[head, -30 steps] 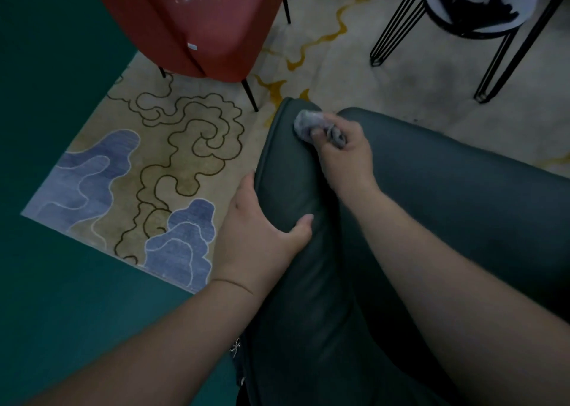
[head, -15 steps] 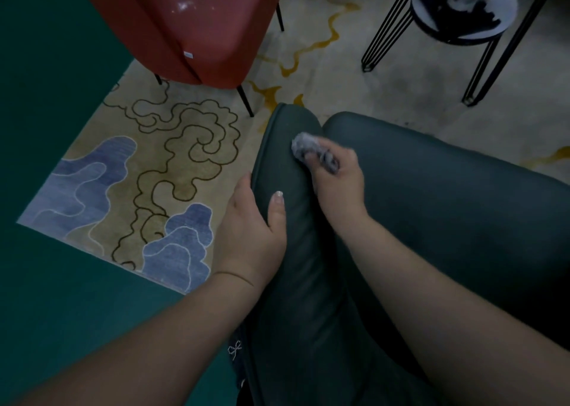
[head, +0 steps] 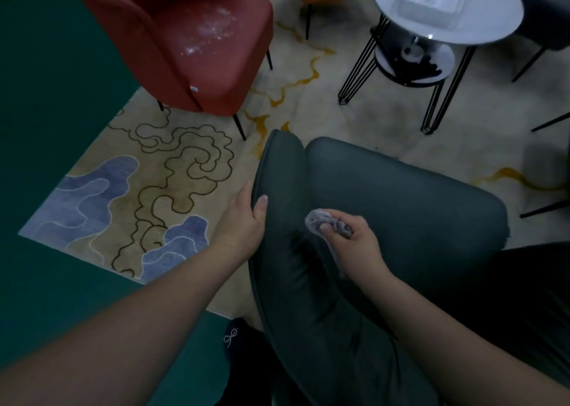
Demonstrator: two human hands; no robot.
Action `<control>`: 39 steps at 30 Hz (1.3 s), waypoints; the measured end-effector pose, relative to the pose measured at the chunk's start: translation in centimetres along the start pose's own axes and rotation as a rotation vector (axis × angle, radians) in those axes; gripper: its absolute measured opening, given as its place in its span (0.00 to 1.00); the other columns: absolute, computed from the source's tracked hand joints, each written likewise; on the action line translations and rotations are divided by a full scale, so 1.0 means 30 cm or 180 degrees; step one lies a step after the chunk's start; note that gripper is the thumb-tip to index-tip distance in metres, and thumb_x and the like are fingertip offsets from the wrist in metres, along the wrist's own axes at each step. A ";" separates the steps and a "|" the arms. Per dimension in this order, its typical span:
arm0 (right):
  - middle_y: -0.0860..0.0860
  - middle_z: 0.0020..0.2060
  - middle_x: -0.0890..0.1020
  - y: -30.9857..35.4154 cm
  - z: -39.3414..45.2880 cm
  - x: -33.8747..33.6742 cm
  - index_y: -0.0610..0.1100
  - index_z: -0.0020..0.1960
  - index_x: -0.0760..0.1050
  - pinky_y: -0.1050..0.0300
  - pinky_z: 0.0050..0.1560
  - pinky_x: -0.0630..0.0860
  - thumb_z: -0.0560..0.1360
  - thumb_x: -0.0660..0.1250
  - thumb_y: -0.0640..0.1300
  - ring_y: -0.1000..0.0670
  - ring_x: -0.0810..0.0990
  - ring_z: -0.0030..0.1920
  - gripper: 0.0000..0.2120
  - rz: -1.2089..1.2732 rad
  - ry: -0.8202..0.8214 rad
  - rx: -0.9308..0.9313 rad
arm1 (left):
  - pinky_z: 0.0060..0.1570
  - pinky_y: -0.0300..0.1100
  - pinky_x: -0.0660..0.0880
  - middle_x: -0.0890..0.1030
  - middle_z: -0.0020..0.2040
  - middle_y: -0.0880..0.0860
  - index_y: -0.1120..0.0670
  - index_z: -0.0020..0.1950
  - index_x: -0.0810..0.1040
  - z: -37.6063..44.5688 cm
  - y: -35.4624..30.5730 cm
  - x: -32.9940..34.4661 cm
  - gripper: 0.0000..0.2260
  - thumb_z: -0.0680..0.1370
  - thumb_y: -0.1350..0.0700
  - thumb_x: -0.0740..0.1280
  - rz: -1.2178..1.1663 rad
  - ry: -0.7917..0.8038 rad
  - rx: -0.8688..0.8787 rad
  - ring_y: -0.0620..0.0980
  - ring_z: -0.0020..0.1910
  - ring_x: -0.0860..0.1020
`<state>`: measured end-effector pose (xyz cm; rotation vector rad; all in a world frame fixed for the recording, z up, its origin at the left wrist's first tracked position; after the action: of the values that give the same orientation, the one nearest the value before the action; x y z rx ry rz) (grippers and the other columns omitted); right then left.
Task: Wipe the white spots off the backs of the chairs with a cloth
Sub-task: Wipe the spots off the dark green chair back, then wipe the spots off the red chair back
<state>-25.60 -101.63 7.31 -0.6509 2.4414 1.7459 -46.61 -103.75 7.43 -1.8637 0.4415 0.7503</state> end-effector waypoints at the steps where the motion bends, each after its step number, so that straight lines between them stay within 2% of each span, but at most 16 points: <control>1: 0.39 0.57 0.78 0.016 -0.006 -0.011 0.46 0.57 0.81 0.50 0.63 0.74 0.76 0.68 0.38 0.47 0.80 0.54 0.11 0.0009 -0.0060 -0.0019 | 0.71 0.50 0.60 0.63 0.74 0.56 0.54 0.77 0.56 -0.036 0.003 -0.022 0.26 0.82 0.45 0.51 0.0238 -0.0001 0.0070 0.54 0.72 0.62; 6: 0.40 0.57 0.78 0.145 -0.051 -0.020 0.46 0.58 0.81 0.49 0.64 0.73 0.76 0.67 0.39 0.47 0.79 0.56 0.11 0.0061 -0.0185 -0.0242 | 0.73 0.43 0.49 0.56 0.78 0.53 0.55 0.78 0.53 -0.158 0.018 -0.160 0.26 0.82 0.45 0.50 0.1540 0.0204 0.0505 0.50 0.75 0.54; 12: 0.43 0.56 0.78 0.348 -0.099 0.095 0.52 0.58 0.80 0.50 0.64 0.74 0.76 0.67 0.44 0.51 0.79 0.55 0.11 -0.0219 -0.0163 -0.0495 | 0.74 0.50 0.52 0.54 0.78 0.50 0.52 0.78 0.51 -0.177 0.081 -0.392 0.28 0.81 0.40 0.45 0.2330 0.0280 0.0784 0.50 0.76 0.52; 18: 0.44 0.55 0.79 0.588 -0.070 0.365 0.56 0.55 0.81 0.53 0.57 0.76 0.76 0.67 0.46 0.50 0.80 0.52 0.10 -0.0292 -0.0386 -0.0674 | 0.74 0.49 0.49 0.54 0.78 0.48 0.50 0.78 0.51 -0.083 0.221 -0.710 0.28 0.81 0.40 0.47 0.2436 0.0073 0.0933 0.49 0.77 0.51; 22: 0.44 0.55 0.79 0.711 -0.028 0.567 0.53 0.56 0.81 0.49 0.59 0.76 0.76 0.67 0.46 0.48 0.78 0.56 0.10 -0.0181 -0.0473 -0.0631 | 0.74 0.51 0.52 0.56 0.78 0.49 0.51 0.78 0.53 0.000 0.315 -0.916 0.27 0.81 0.41 0.49 0.2518 0.0005 0.1037 0.51 0.76 0.53; 26: 0.44 0.53 0.80 0.813 0.004 0.739 0.53 0.53 0.82 0.53 0.49 0.79 0.76 0.67 0.46 0.48 0.81 0.49 0.08 -0.0078 -0.0623 -0.0676 | 0.74 0.51 0.52 0.57 0.77 0.49 0.51 0.78 0.54 0.066 0.425 -1.099 0.27 0.81 0.41 0.49 0.2524 0.0013 0.1025 0.51 0.76 0.53; 28: 0.46 0.50 0.82 0.835 0.024 0.795 0.56 0.51 0.82 0.55 0.48 0.78 0.76 0.67 0.46 0.48 0.81 0.48 0.08 -0.0094 -0.0698 -0.0721 | 0.74 0.51 0.51 0.57 0.78 0.48 0.50 0.78 0.53 0.099 0.467 -1.152 0.27 0.81 0.41 0.48 0.2547 0.0078 0.0991 0.51 0.76 0.52; 33: 0.45 0.53 0.80 0.864 0.111 0.853 0.56 0.53 0.81 0.53 0.52 0.78 0.76 0.67 0.48 0.50 0.80 0.49 0.08 -0.0086 -0.0772 -0.0521 | 0.74 0.50 0.50 0.56 0.78 0.49 0.51 0.78 0.53 0.197 0.517 -1.195 0.27 0.81 0.41 0.48 0.2483 0.0077 0.0966 0.50 0.76 0.52; 36: 0.42 0.46 0.83 0.900 0.201 0.850 0.60 0.45 0.81 0.50 0.42 0.79 0.77 0.67 0.45 0.46 0.81 0.42 0.10 0.0037 -0.0791 -0.0576 | 0.74 0.50 0.49 0.56 0.78 0.49 0.51 0.78 0.53 0.287 0.502 -1.193 0.27 0.81 0.41 0.49 0.2414 0.0052 0.1010 0.50 0.77 0.52; 37: 0.43 0.45 0.84 0.909 0.238 0.845 0.61 0.43 0.81 0.52 0.41 0.79 0.77 0.67 0.44 0.47 0.81 0.41 0.12 0.0065 -0.0816 -0.0577 | 0.74 0.50 0.48 0.56 0.78 0.48 0.51 0.78 0.53 0.326 0.489 -1.192 0.27 0.81 0.41 0.49 0.2395 0.0058 0.1016 0.50 0.77 0.52; 39: 0.47 0.48 0.83 0.923 0.334 0.830 0.61 0.45 0.80 0.56 0.46 0.79 0.76 0.67 0.46 0.52 0.82 0.45 0.10 0.0021 -0.0834 -0.0494 | 0.74 0.49 0.48 0.55 0.78 0.48 0.51 0.78 0.52 0.419 0.458 -1.189 0.27 0.81 0.41 0.49 0.2392 0.0037 0.1031 0.50 0.77 0.51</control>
<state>-60.49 -92.49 20.99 -0.3955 2.1547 1.9014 -84.95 -99.04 18.65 -1.3790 1.2301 1.0775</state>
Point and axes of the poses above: each hand's wrist, its own z-axis towards the middle knuckle, its own x-axis out of the palm, y = z × x, the point moved 4 cm from there along z, towards the middle knuckle
